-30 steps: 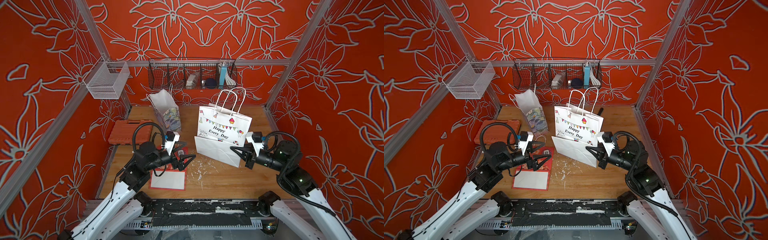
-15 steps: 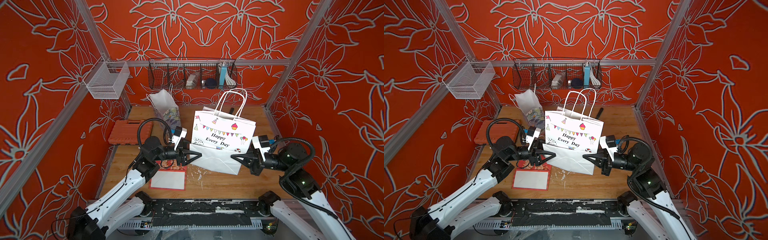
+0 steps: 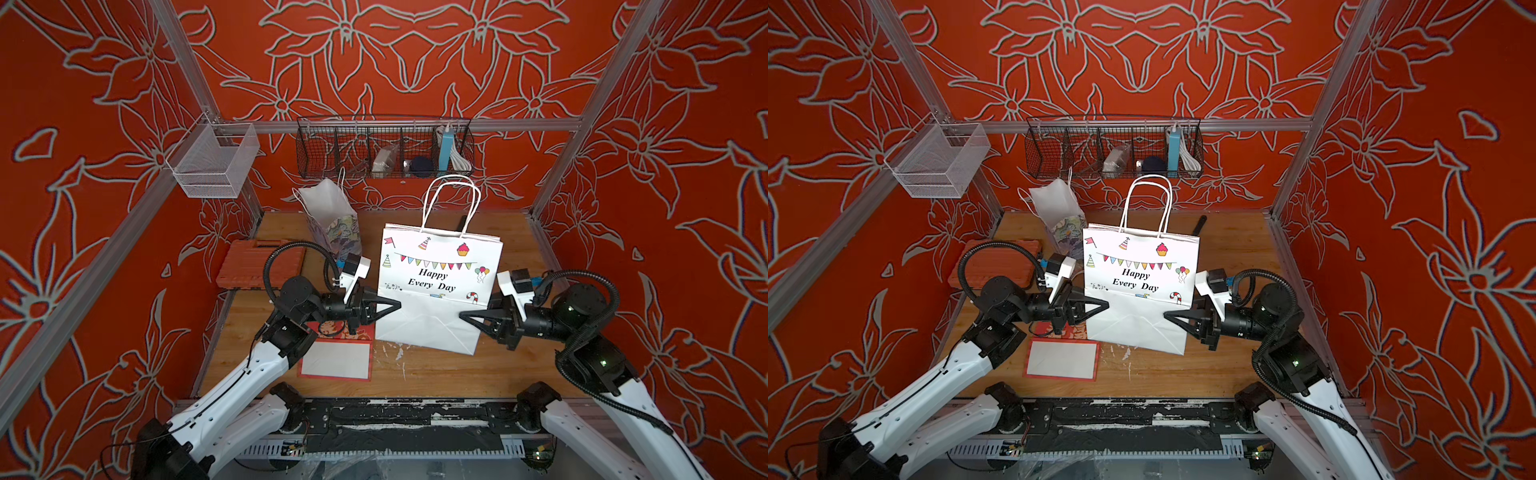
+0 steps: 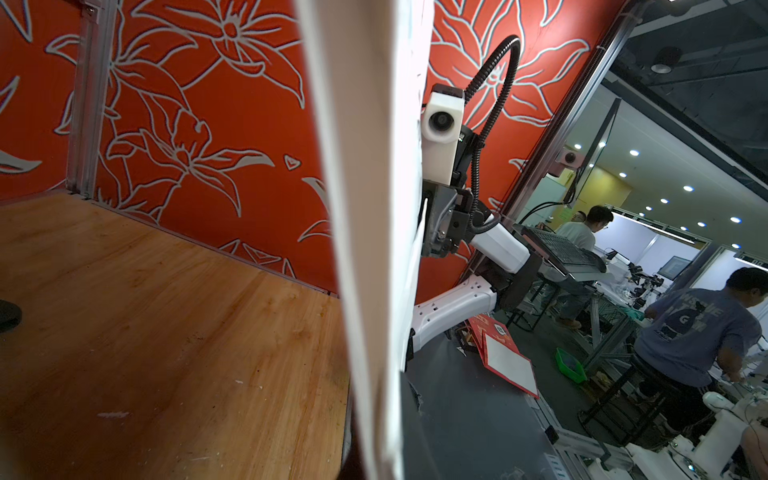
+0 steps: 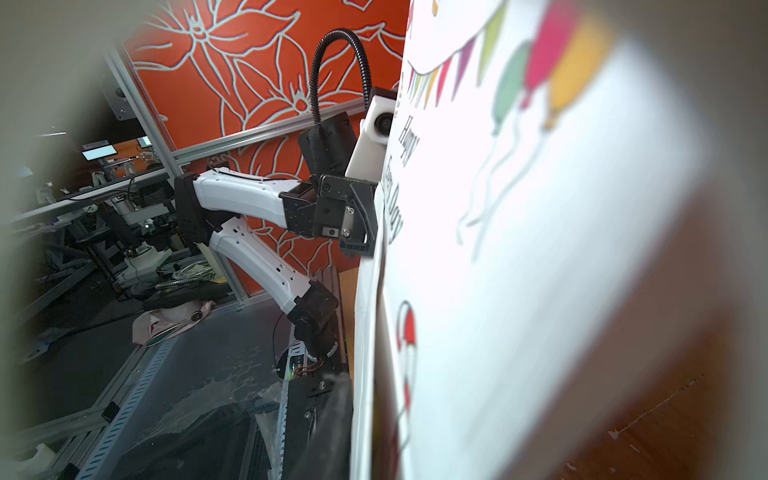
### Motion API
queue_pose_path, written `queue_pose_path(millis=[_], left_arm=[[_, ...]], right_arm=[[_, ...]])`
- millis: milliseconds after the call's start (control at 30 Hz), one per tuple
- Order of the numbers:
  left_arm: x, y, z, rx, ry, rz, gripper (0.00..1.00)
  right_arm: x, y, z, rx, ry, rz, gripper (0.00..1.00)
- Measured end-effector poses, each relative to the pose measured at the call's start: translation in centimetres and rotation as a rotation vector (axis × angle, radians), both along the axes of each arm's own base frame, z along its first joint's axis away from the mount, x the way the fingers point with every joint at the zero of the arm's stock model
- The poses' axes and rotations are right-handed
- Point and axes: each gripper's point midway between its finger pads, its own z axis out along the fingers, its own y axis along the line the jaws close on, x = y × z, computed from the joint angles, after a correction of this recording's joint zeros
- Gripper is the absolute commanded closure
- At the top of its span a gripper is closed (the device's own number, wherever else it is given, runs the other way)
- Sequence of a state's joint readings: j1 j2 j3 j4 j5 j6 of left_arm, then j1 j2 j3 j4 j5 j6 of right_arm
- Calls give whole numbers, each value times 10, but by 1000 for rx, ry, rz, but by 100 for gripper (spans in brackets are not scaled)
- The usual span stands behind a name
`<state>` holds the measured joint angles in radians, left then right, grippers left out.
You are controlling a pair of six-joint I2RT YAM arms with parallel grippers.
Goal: Put away the paper bag
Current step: Press the paper bag.
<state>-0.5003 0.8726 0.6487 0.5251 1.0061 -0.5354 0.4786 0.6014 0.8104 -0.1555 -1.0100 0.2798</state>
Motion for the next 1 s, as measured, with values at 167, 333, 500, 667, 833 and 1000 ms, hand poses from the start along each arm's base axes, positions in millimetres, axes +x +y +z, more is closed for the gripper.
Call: queue_pose_path(millis=[167, 333, 500, 667, 833, 1000], left_arm=[[2, 0, -5, 16, 11, 15, 100], [2, 2, -8, 29, 17, 31, 100], [1, 5, -8, 33, 12, 50, 100], [-1, 6, -13, 46, 14, 57, 100], [2, 6, -25, 68, 33, 69, 100], [2, 7, -30, 73, 32, 83, 100]], right_arm=[[9, 2, 15, 47, -23, -21, 75], [22, 7, 24, 59, -11, -40, 100], [22, 7, 24, 58, -12, -40, 83], [25, 6, 32, 70, -39, -66, 78], [29, 4, 45, 84, -70, -95, 100], [33, 7, 45, 77, -68, -95, 73]])
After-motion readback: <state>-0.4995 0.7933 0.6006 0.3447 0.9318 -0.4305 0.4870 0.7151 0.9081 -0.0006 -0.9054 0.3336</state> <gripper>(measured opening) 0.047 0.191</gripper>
